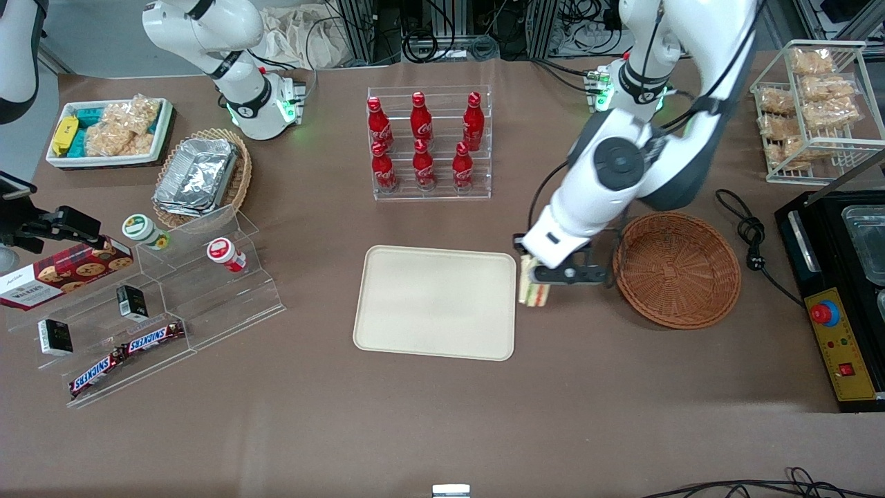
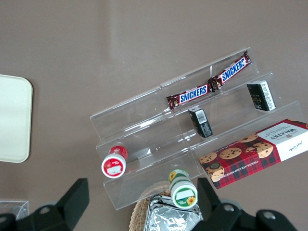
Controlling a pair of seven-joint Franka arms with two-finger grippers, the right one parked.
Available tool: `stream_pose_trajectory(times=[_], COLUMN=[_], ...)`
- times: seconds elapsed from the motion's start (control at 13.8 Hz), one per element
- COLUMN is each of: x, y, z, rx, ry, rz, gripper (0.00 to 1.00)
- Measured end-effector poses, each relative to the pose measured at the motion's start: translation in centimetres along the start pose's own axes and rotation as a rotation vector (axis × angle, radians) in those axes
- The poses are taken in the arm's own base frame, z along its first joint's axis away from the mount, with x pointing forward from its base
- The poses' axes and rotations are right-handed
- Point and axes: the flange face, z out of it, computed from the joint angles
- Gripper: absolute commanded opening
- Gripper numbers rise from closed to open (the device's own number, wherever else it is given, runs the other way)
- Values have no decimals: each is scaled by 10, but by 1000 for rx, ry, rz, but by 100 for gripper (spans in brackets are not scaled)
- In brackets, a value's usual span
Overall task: Place sandwich from basket to tray
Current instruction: 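Lift the sandwich and carry it with the left gripper over the cream tray, then lower the sandwich onto the tray and open the left gripper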
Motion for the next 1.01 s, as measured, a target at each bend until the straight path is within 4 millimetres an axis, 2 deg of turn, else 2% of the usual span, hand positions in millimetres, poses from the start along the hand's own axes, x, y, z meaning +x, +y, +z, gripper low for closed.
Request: stream_pose_trajectory(times=[0.22,0.36,0.43,0.51,0.58,0.72,0.8,1.01], x=[-6,-8,-6,-3,1,7,10,20], y=[30,38,40,38,36,33,33,34], z=[70,113,129,141,148,149,146,123], rx=[-48,-70,-63,-51,-40,-30,-31,-35], ry=[23,13,7,6,10,23,31,64], rz=[46,53,62,68,72,74,72,24], gripper=[0,0,14,36,68,81,98,99])
